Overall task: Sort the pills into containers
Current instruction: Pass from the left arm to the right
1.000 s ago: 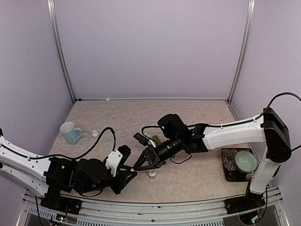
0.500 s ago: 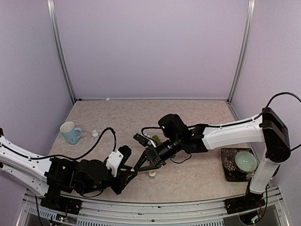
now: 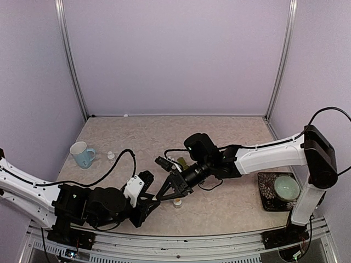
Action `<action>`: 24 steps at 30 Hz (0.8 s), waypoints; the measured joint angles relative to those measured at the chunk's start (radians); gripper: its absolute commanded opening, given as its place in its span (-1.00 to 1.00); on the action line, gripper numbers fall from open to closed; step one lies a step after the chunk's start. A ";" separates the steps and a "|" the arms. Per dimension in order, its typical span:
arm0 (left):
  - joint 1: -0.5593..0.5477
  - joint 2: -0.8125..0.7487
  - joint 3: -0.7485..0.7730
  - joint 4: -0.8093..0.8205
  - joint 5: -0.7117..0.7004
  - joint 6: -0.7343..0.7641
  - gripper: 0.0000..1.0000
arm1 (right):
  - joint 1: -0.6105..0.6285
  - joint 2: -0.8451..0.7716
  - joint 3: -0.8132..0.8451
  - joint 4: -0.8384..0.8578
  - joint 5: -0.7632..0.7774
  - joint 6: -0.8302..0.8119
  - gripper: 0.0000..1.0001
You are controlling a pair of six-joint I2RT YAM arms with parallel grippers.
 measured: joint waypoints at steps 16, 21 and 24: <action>-0.013 -0.006 0.000 -0.001 -0.030 0.004 0.52 | -0.002 0.005 -0.015 0.065 -0.029 0.051 -0.82; -0.017 -0.101 -0.036 0.038 -0.039 0.013 0.98 | -0.017 -0.007 -0.093 0.184 -0.039 0.106 -0.81; -0.023 -0.212 -0.115 0.120 -0.050 0.034 0.98 | -0.029 -0.025 -0.138 0.277 -0.043 0.152 -0.81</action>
